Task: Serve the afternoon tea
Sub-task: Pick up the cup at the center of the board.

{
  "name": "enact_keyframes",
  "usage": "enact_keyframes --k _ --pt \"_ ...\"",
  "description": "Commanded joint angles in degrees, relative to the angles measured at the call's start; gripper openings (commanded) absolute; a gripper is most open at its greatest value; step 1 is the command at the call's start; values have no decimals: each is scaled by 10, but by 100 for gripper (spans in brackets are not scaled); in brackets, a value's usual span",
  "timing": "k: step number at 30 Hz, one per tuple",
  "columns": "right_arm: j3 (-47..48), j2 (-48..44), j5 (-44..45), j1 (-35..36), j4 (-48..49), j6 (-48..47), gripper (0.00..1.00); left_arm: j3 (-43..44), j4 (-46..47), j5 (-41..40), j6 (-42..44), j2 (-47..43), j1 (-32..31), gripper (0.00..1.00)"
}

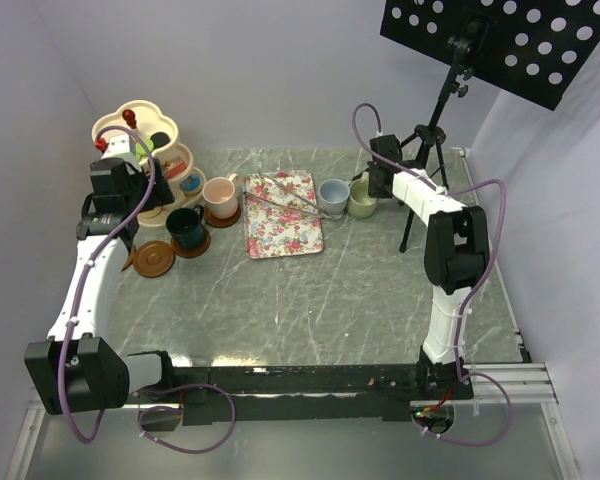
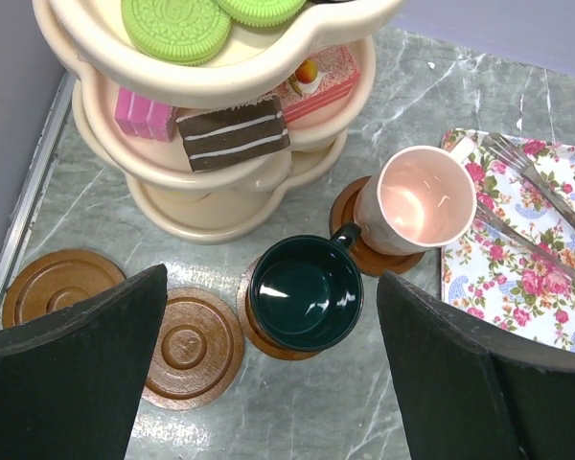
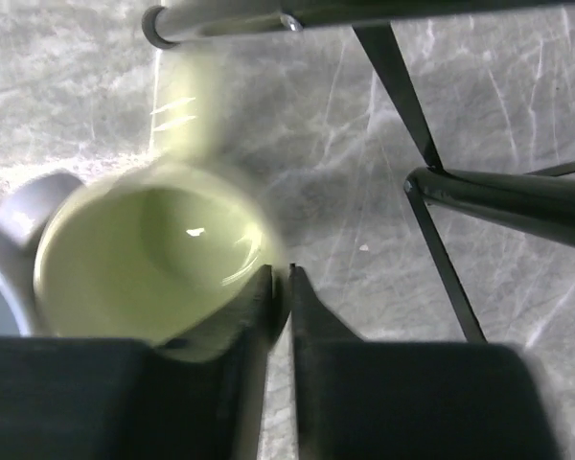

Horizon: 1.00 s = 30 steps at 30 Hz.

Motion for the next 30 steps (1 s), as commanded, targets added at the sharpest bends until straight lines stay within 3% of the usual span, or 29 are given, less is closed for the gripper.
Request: enact_keyframes --k 1,3,7,14,21,30 --pt "3 -11 9 -5 -10 20 5 7 6 -8 -8 -27 -1 94" --pt "-8 -26 11 -5 -7 28 0 17 6 -12 -11 -30 -4 93" --pt "-23 -53 18 -6 -9 42 0 40 9 -26 -15 -27 -35 93" --pt "-75 -138 25 -3 -13 79 0 108 7 -89 -79 16 -181 91" --pt "-142 -250 1 6 -14 112 0 149 57 -28 -212 88 -287 92" --pt "-162 -337 -19 92 -31 155 0 231 62 60 -218 204 -408 94"
